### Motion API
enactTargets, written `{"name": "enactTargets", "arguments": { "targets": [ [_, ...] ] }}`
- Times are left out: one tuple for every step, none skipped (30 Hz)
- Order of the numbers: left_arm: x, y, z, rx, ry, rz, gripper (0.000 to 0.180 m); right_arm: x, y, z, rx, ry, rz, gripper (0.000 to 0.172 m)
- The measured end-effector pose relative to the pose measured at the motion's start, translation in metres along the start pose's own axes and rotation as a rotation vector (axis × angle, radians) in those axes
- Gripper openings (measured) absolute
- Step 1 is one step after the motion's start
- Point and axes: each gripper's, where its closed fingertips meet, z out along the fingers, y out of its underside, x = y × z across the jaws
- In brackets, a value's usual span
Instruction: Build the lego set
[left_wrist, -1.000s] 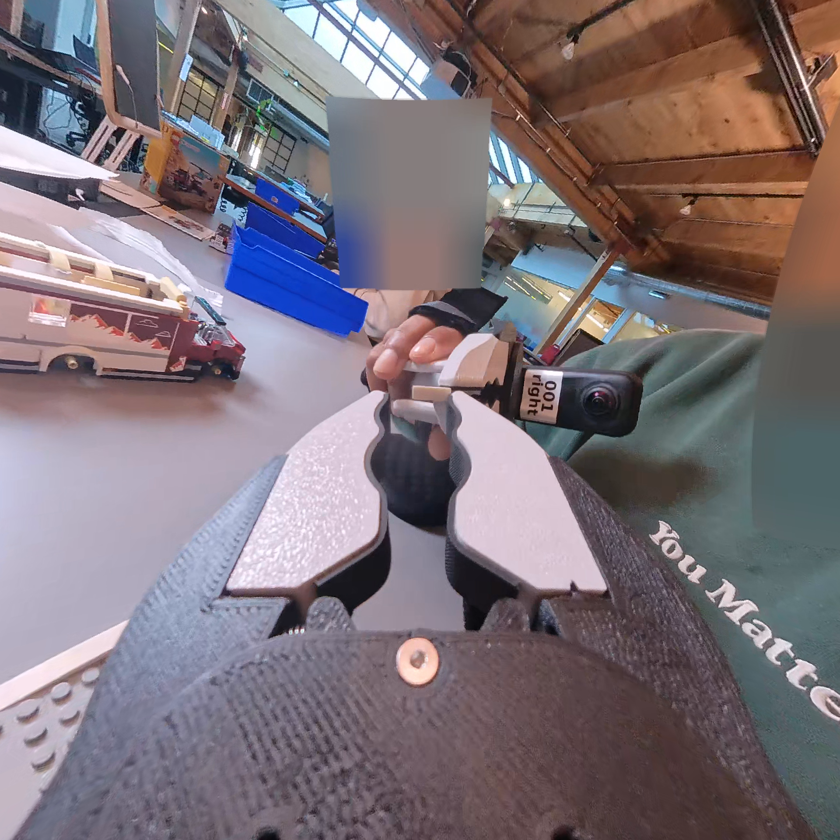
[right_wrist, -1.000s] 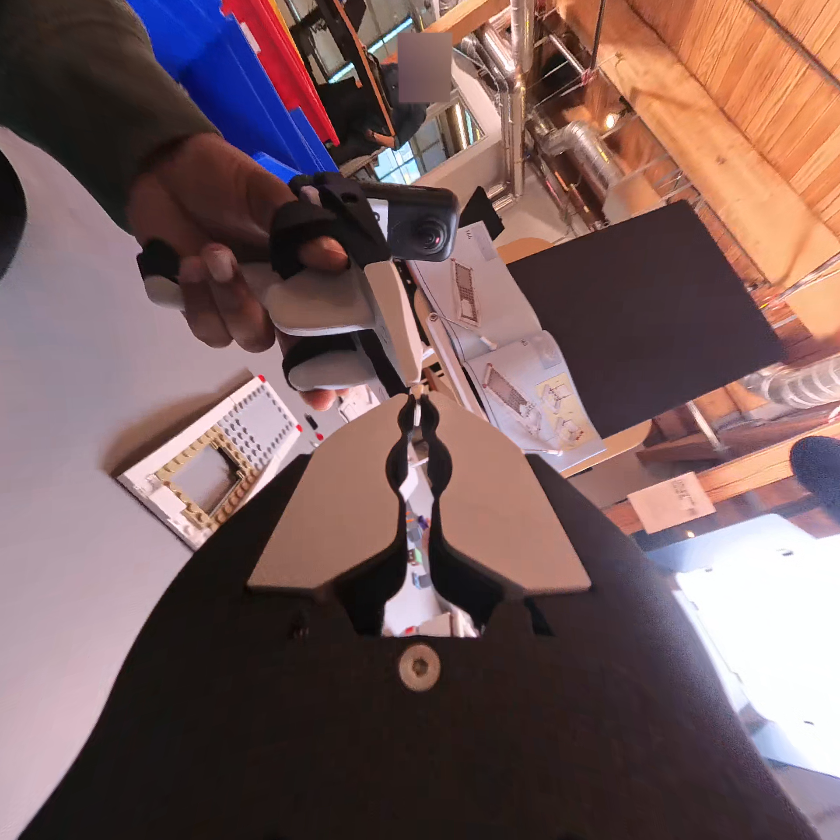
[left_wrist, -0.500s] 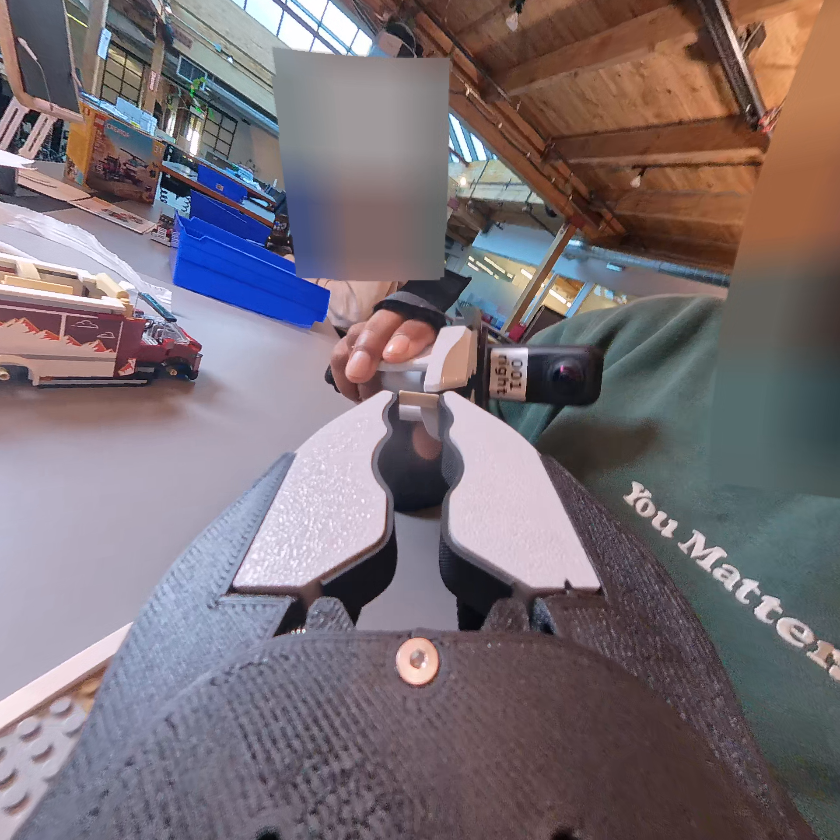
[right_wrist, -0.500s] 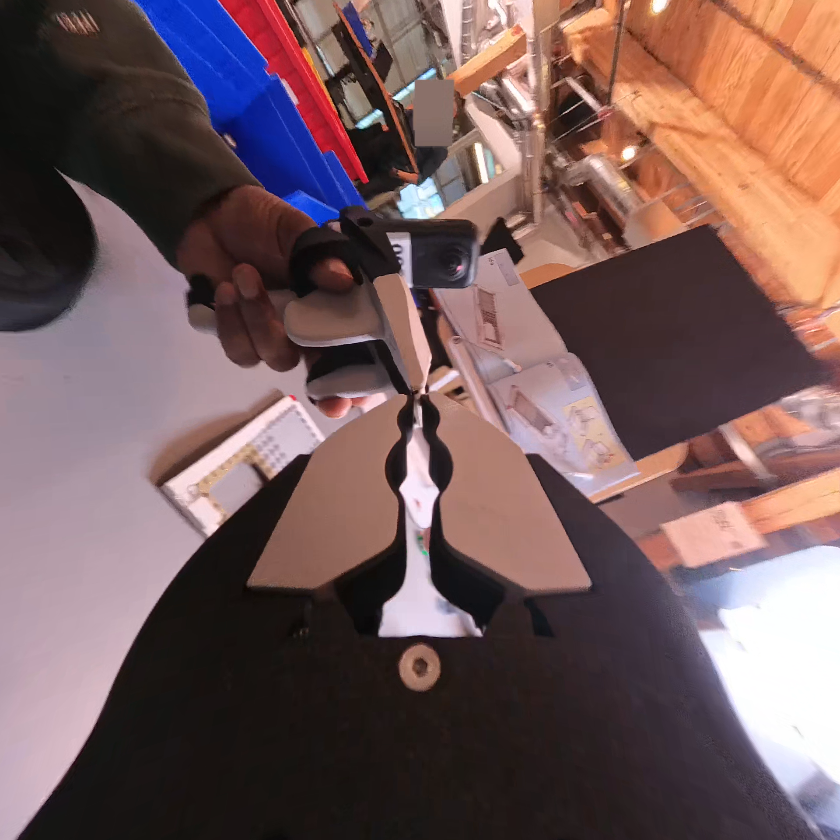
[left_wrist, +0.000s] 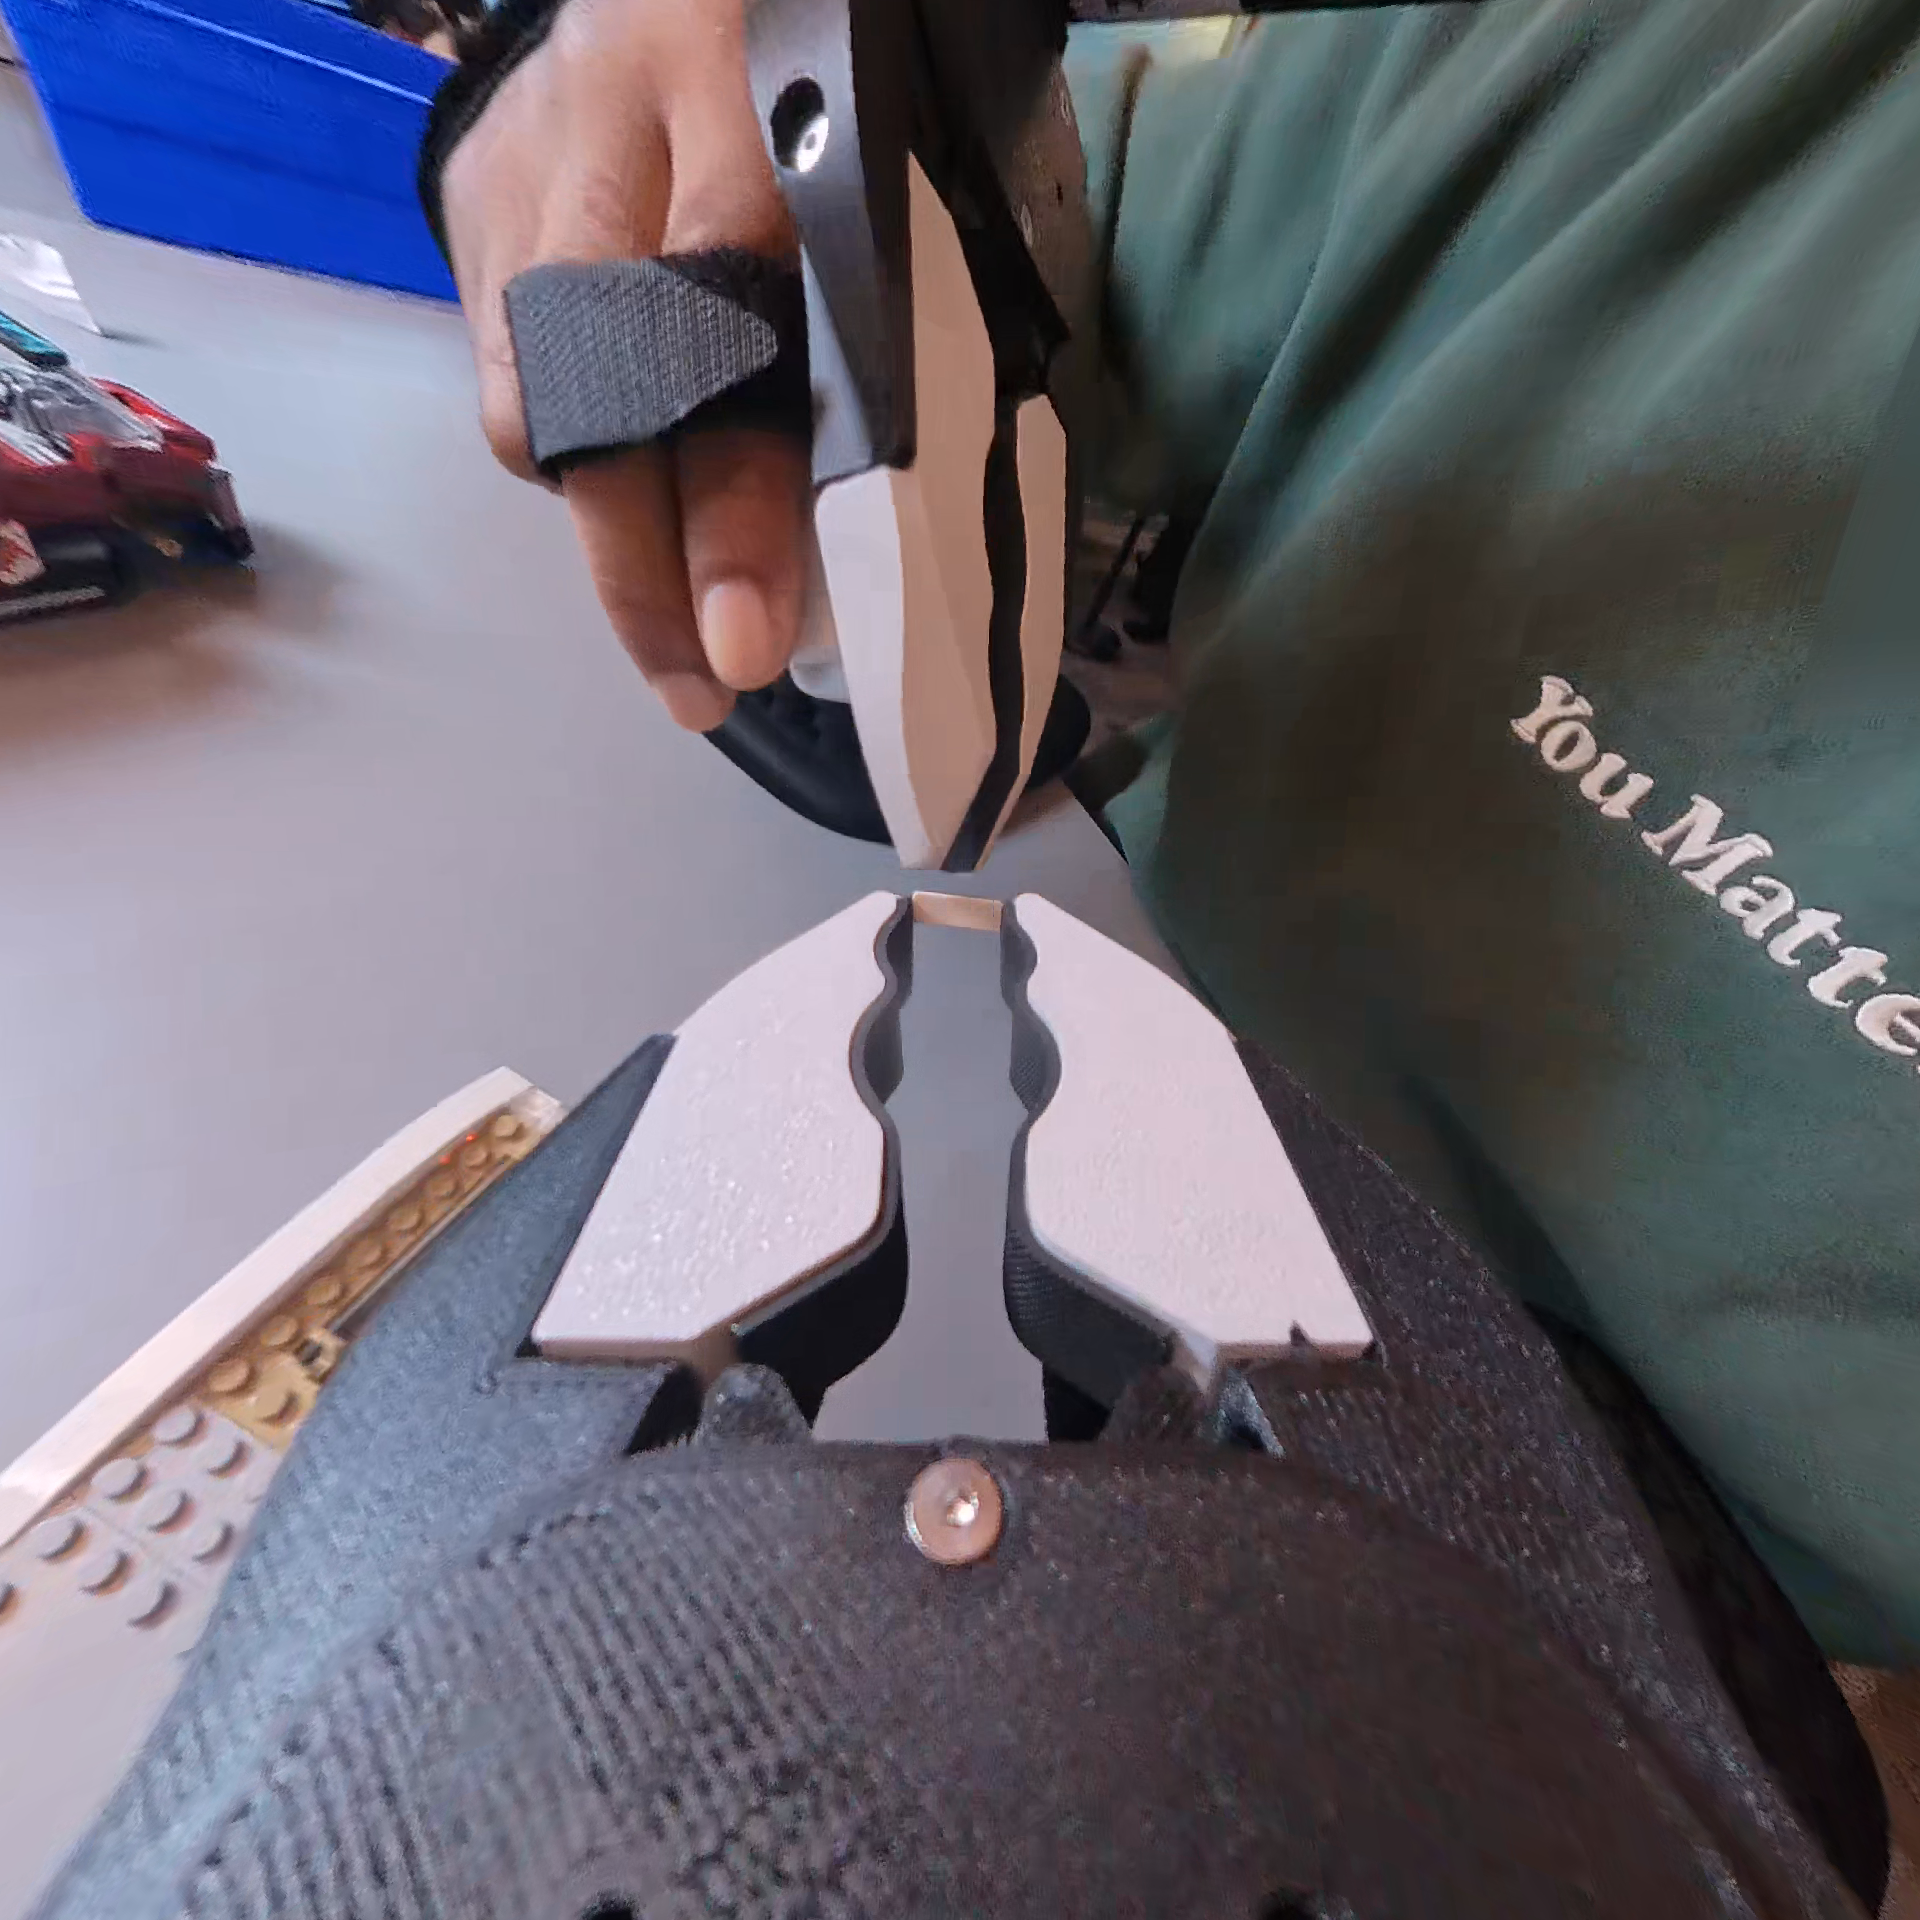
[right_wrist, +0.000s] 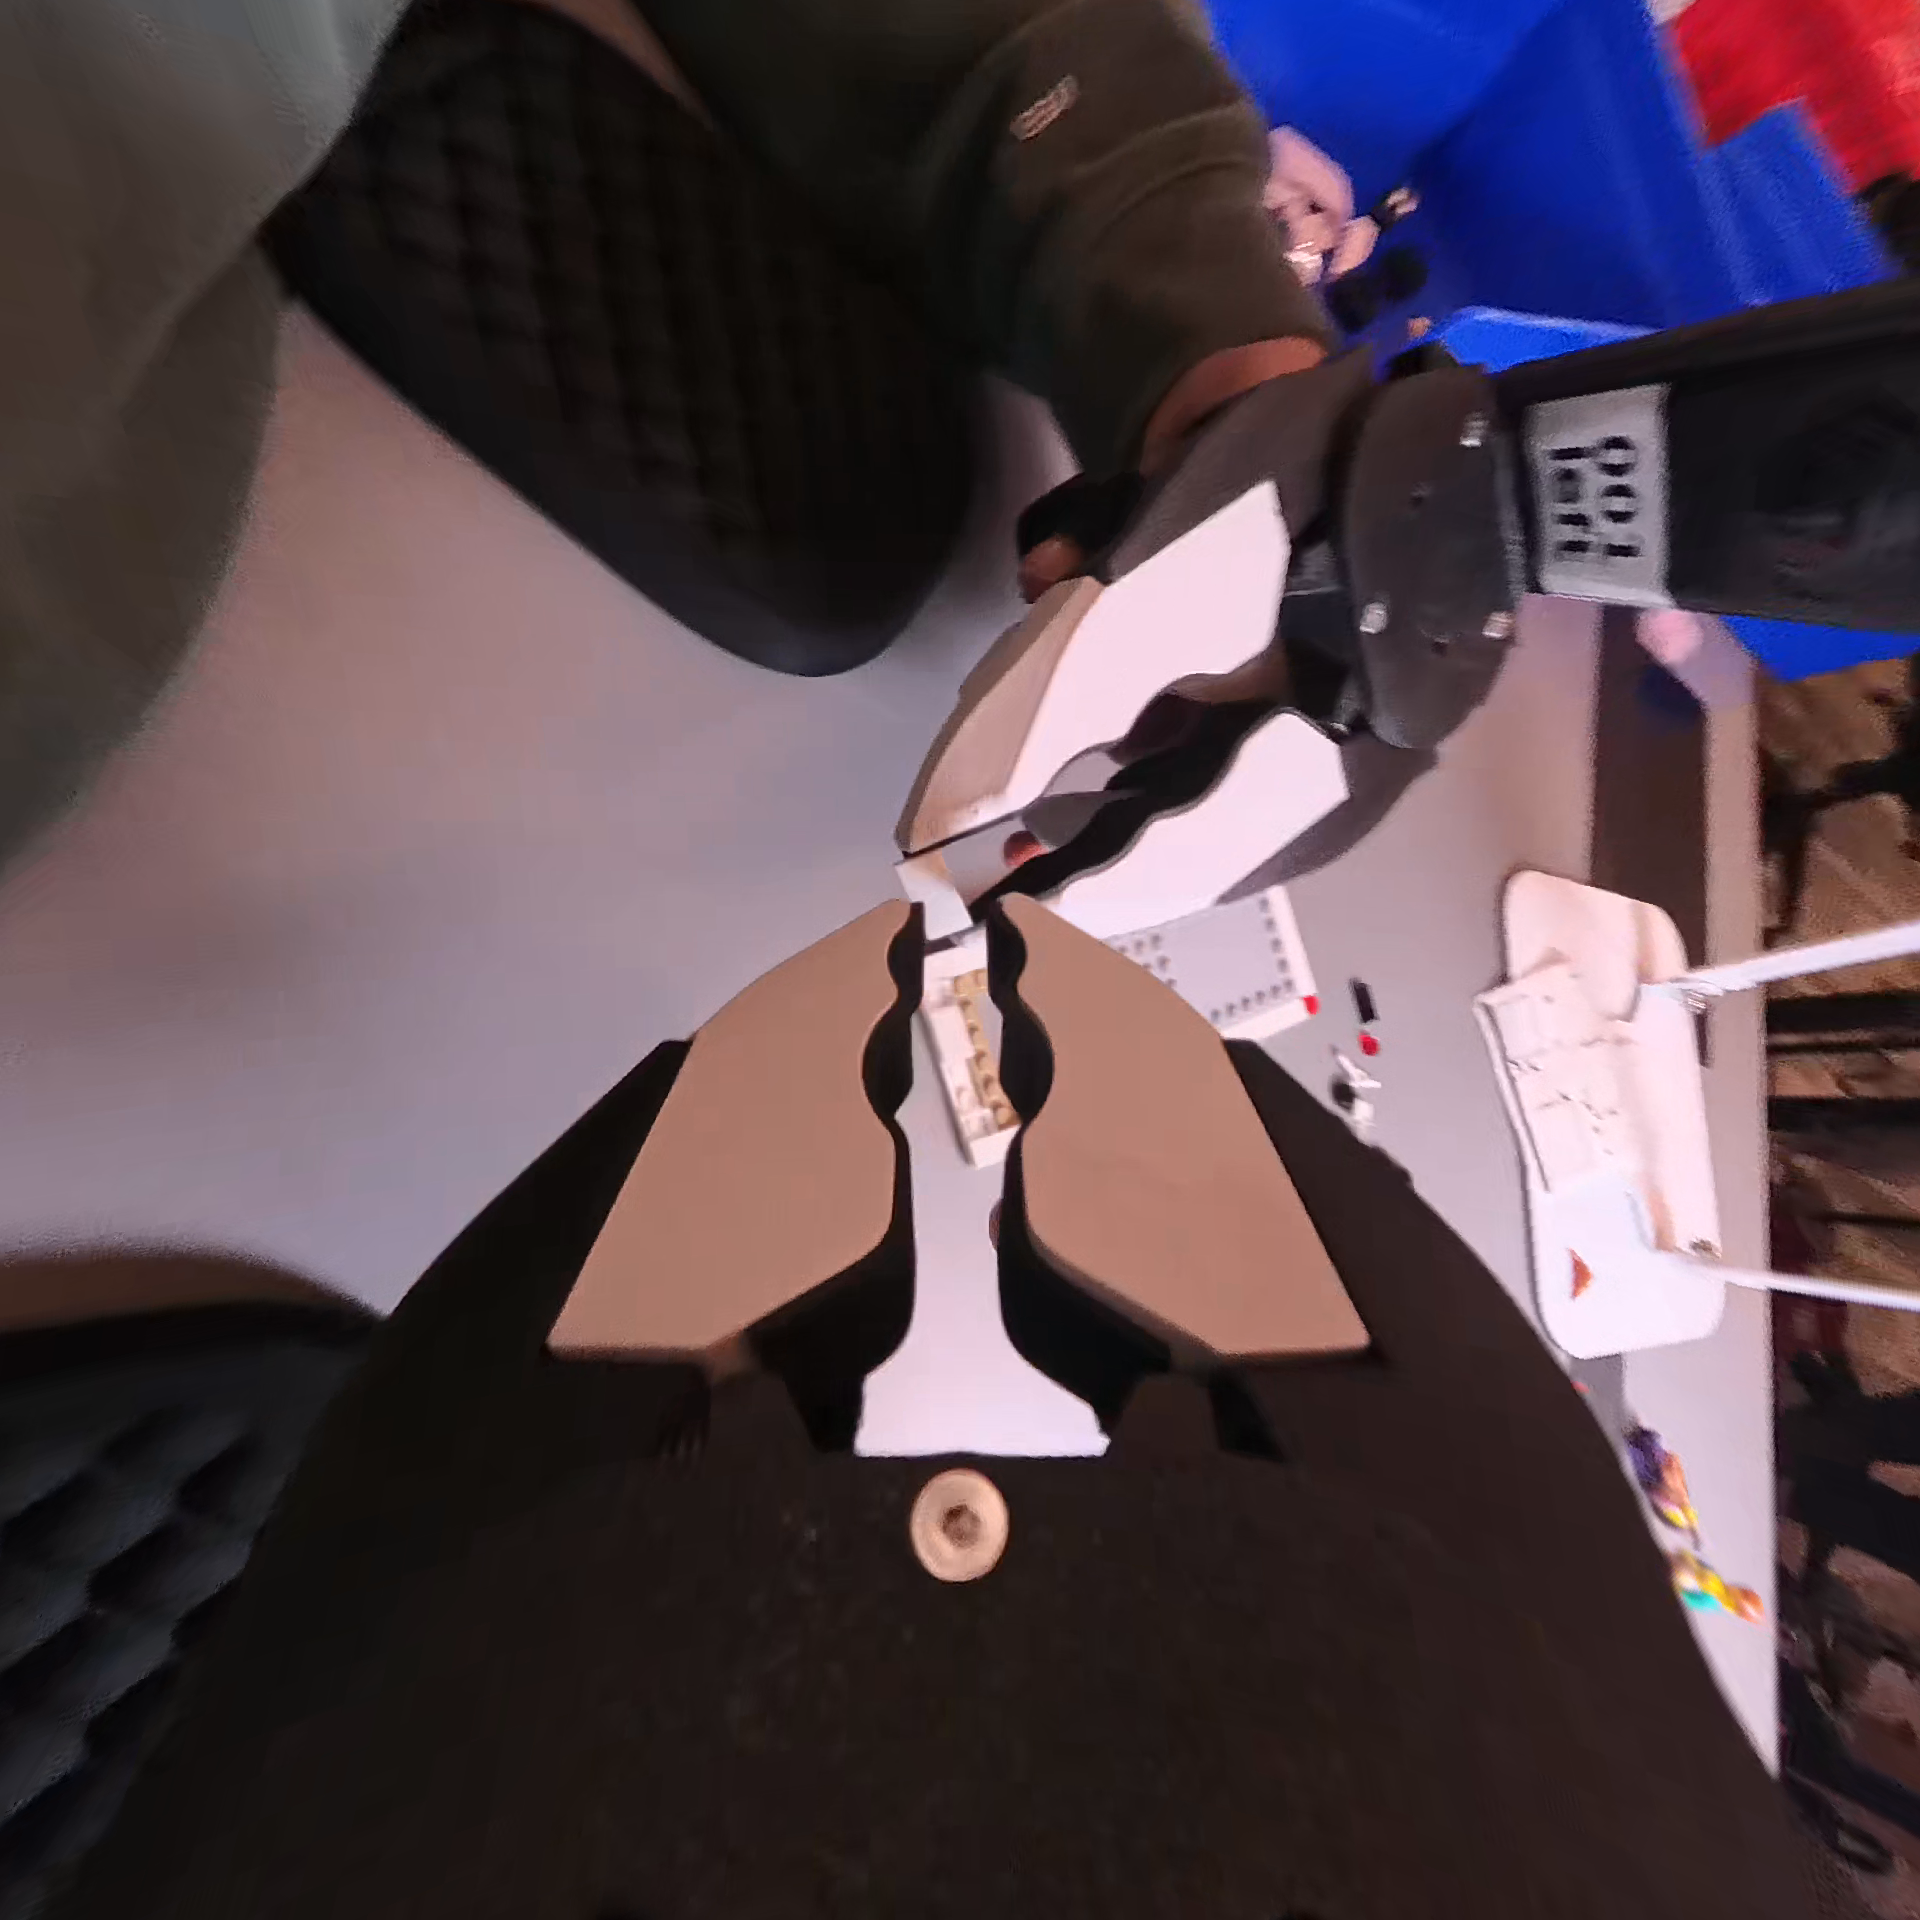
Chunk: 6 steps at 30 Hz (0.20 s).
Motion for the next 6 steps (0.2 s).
{"name": "enactTargets", "arguments": {
  "targets": [
    [0.002,0.002,0.001,-0.014,0.008,-0.001,0.016,-0.004,0.0,0.003,-0.011,-0.032,-0.007,0.01],
    [0.003,0.004,0.003,-0.03,0.013,0.001,0.016,-0.006,0.001,0.005,-0.022,-0.055,-0.016,0.011],
    [0.004,0.007,0.004,-0.051,0.015,0.003,0.016,-0.008,0.002,0.007,-0.032,-0.074,-0.024,0.01],
    [0.005,0.01,0.005,-0.066,0.02,0.002,0.016,-0.01,0.003,0.008,-0.044,-0.088,-0.032,0.009],
    [0.005,0.012,0.006,-0.077,0.025,-0.002,0.016,-0.011,0.003,0.009,-0.052,-0.1,-0.039,0.007],
    [0.005,0.013,0.006,-0.082,0.029,-0.005,0.016,-0.012,0.003,0.01,-0.056,-0.111,-0.045,0.006]
  ]
}}
